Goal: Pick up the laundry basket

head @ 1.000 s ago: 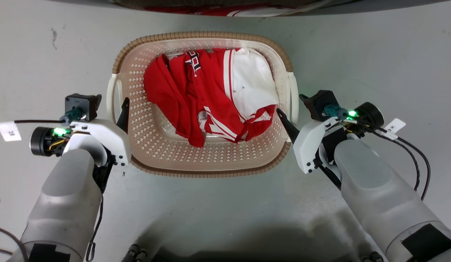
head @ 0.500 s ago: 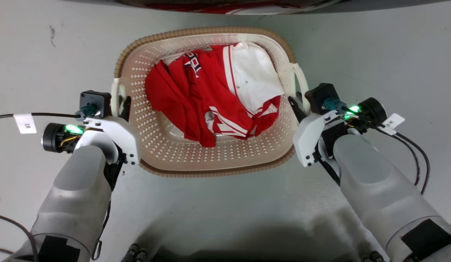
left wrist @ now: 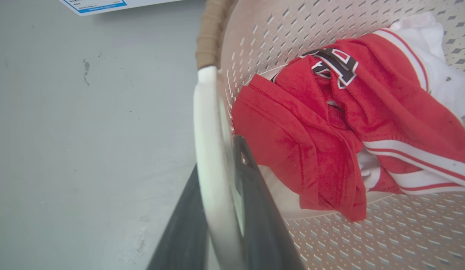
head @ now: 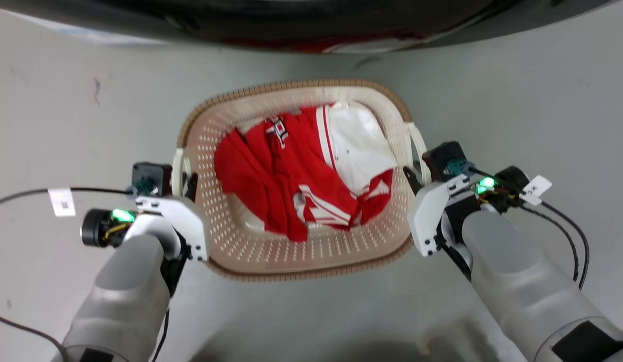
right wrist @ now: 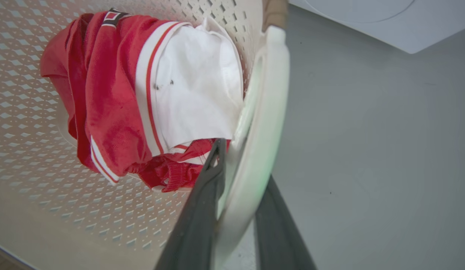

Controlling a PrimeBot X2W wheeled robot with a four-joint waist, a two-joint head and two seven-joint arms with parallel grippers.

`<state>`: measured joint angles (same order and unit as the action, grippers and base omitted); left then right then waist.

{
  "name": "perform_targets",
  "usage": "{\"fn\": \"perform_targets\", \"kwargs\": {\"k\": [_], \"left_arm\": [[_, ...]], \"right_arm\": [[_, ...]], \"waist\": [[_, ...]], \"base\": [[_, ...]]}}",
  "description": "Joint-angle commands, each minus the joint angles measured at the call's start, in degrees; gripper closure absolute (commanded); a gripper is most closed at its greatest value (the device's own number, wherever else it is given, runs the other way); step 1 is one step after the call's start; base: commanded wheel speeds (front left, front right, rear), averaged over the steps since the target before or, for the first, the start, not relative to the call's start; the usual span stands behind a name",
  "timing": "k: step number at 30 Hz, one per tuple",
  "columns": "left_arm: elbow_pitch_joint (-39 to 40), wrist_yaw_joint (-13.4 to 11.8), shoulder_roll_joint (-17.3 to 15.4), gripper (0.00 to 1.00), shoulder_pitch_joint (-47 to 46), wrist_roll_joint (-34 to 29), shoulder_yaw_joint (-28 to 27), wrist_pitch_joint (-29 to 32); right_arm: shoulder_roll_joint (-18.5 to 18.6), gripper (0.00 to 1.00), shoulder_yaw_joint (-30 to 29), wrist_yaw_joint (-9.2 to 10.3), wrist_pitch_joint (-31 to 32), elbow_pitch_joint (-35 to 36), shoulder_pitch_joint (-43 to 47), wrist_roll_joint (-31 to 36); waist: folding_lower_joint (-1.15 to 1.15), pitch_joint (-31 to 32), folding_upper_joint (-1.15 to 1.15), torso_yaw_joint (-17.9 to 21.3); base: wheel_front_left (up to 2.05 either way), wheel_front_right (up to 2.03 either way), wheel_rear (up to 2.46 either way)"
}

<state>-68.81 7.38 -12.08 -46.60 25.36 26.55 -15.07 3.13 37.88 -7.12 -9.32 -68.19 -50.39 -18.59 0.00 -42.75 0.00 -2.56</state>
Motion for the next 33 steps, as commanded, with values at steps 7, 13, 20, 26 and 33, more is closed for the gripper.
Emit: {"fn": "perform_targets", "kwargs": {"k": [7, 13, 20, 26, 33], "left_arm": [[-1.3, 0.2, 1.3, 1.0, 3.3, 3.1, 4.2, 0.7], [-1.1, 0.2, 1.6, 1.0, 5.9, 6.5, 8.0, 3.9], [-0.3, 0.2, 1.1, 1.0, 8.5, 10.3, 12.2, 8.0], [0.3, 0.2, 0.7, 1.0, 9.9, 13.4, 15.6, 11.8], [1.3, 0.2, 0.3, 1.0, 12.3, 17.6, 19.1, 17.6]], "right_arm": [[-0.5, 1.0, 2.9, -0.66, 1.8, 0.0, 4.2, -3.0], [-0.6, 1.0, 5.4, -0.69, 5.1, -0.6, 7.8, -5.9], [-0.5, 1.0, 7.1, -0.69, 6.4, -1.9, 10.6, -8.5], [-0.5, 1.0, 8.8, -0.69, 8.5, -2.6, 12.9, -10.5], [-0.5, 1.0, 11.1, -0.65, 11.6, -2.5, 15.1, -13.1]], "waist": [[0.0, 9.2, 0.0, 2.0], [0.0, 15.7, 0.0, 2.9], [0.0, 23.0, 0.0, 4.0], [0.0, 28.4, 0.0, 4.4], [0.0, 34.2, 0.0, 4.8]], "base": [[0.0, 0.0, 0.0], [0.0, 0.0, 0.0], [0.0, 0.0, 0.0], [0.0, 0.0, 0.0], [0.0, 0.0, 0.0]]}}
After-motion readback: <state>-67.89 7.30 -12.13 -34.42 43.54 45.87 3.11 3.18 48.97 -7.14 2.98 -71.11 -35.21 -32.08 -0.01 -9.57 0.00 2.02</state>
